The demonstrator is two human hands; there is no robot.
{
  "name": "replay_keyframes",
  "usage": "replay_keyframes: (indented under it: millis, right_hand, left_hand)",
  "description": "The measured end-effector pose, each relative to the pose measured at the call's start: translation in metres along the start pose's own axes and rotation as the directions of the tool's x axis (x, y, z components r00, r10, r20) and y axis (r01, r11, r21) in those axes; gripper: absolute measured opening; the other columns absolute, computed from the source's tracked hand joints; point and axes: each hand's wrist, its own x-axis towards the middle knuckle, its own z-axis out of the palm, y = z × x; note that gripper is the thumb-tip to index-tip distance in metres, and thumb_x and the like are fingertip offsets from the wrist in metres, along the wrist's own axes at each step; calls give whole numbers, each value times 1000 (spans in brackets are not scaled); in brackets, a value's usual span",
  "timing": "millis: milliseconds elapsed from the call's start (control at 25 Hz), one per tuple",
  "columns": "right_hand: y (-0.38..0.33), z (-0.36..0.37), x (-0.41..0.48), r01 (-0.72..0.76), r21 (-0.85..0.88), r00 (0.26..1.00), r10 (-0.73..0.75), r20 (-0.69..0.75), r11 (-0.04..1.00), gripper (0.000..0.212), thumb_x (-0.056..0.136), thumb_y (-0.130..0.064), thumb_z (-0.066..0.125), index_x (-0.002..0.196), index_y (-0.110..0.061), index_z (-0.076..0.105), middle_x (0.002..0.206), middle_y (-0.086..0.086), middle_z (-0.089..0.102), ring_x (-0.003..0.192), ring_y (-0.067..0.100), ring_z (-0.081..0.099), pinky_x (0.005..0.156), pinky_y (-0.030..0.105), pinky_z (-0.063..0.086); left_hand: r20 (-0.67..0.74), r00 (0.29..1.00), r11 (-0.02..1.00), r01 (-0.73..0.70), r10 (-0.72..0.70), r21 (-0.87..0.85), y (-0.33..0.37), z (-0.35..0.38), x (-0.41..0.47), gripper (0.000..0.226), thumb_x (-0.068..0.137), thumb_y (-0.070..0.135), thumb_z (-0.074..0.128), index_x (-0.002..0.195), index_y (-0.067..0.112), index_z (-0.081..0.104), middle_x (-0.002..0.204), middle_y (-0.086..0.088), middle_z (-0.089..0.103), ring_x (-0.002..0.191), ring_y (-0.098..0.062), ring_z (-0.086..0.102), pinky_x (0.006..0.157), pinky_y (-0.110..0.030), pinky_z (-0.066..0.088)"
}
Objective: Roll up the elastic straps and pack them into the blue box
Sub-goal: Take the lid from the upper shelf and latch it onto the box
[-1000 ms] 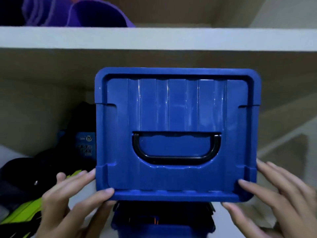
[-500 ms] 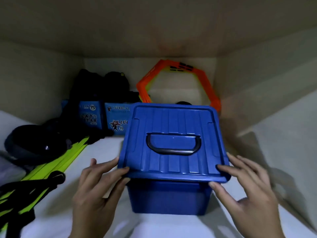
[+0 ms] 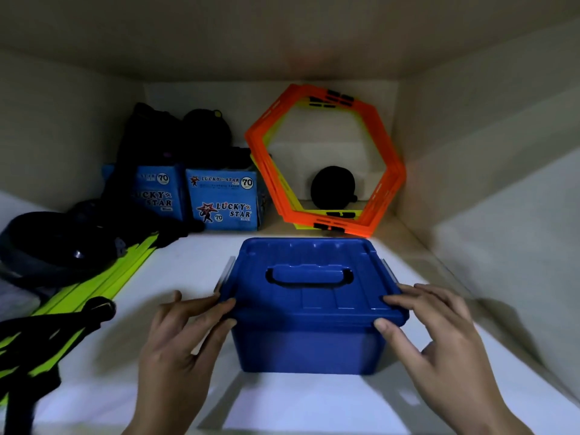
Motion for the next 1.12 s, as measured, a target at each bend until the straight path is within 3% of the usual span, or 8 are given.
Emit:
replay_keyframes:
  millis: [240, 360, 520, 640, 880, 1000, 1080, 1120]
  right_hand:
    - [0, -3, 3, 57, -14, 996, -56, 76, 998, 38, 83, -54, 60, 101, -24, 75, 127, -10, 63, 124, 22, 53, 103, 9, 30]
    - [-13, -10, 34, 47, 14, 972, -49, 231, 999, 48, 80, -64, 55, 113, -33, 70, 139, -16, 56, 133, 10, 47, 104, 4, 26]
    - [-38, 14, 95, 196, -121, 761, -73, 645, 973, 84, 73, -74, 50, 148, -36, 43, 155, -13, 43, 143, 12, 39, 115, 28, 35]
    - [-46, 28, 114, 251, -220, 699, -19, 715, 943, 81, 74, -71, 50, 145, -32, 49, 149, -11, 50, 137, 20, 44, 110, 36, 41]
    - [-49, 23, 111, 267, -213, 691, -33, 722, 940, 73, 79, -69, 53, 142, -32, 54, 145, -13, 53, 134, 19, 45, 110, 35, 41]
    - [-20, 5, 115, -10, 55, 811, -24, 585, 998, 43, 88, -52, 66, 125, -29, 69, 126, -12, 67, 119, 11, 60, 104, 31, 46]
    - [21, -6, 108, -360, 391, 904, 213, 370, 847, 15, 95, -27, 65, 104, -23, 76, 107, -6, 76, 106, 21, 69, 95, 37, 54]
    - [41, -7, 101, -485, 494, 874, 375, 310, 722, 17, 96, -18, 60, 97, -18, 76, 101, 0, 77, 102, 30, 71, 90, 40, 56]
  left_hand:
    - [51, 998, 1000, 20, -21, 14, 3, -9, -1, 33, 90, 40, 58, 110, 24, 78, 107, 4, 68, 104, -20, 54, 114, -41, 38]
    - [180, 983, 996, -55, 43, 64, 18, -13, 35, 41, 91, 49, 53, 118, 27, 76, 128, 6, 64, 119, -16, 51, 116, -42, 34]
    - [641, 767, 978, -141, 10, 152, 40, 21, 104, 66, 91, 66, 48, 151, 39, 40, 157, 22, 38, 147, -3, 28, 120, -27, 27]
    - [783, 621, 971, -211, 47, 109, 36, 48, 125, 66, 89, 63, 56, 147, 33, 48, 150, 17, 48, 140, -6, 39, 117, -31, 34]
    - [809, 583, 969, -234, 74, 79, 31, 52, 127, 60, 89, 61, 57, 140, 30, 56, 143, 17, 52, 134, -5, 44, 115, -32, 37]
    - [802, 591, 964, -252, 87, 81, 38, 52, 131, 60, 88, 62, 58, 139, 30, 58, 138, 18, 55, 130, -5, 47, 112, -30, 39]
    - [800, 590, 964, -261, 112, 57, 50, 56, 133, 60, 89, 61, 59, 141, 31, 55, 139, 18, 53, 131, -4, 45, 112, -28, 38]
    - [804, 580, 963, -268, 129, 39, 57, 60, 134, 62, 89, 62, 59, 144, 32, 53, 143, 18, 50, 133, -4, 43, 113, -26, 35]
